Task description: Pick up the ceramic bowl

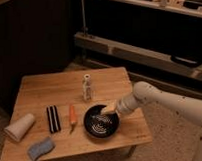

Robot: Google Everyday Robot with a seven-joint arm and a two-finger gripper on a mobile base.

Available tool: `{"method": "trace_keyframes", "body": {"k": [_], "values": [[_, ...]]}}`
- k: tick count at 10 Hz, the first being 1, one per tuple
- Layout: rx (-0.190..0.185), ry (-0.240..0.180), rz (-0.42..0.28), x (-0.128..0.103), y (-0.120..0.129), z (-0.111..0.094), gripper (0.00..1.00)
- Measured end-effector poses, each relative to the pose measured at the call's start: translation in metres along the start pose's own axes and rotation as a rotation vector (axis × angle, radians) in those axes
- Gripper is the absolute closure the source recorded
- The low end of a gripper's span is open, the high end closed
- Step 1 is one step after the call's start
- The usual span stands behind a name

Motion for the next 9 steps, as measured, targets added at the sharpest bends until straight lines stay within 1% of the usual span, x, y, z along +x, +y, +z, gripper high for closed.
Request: {"method": "trace_keyframes", "body": {"k": [5,9], "values": [[-0.023,0.029,0.004,-0.0001,-0.0008,0.0073,0.27],[-0.033,0.045,-0.003,-0.0001,0.0016,0.0118,0.27]]}}
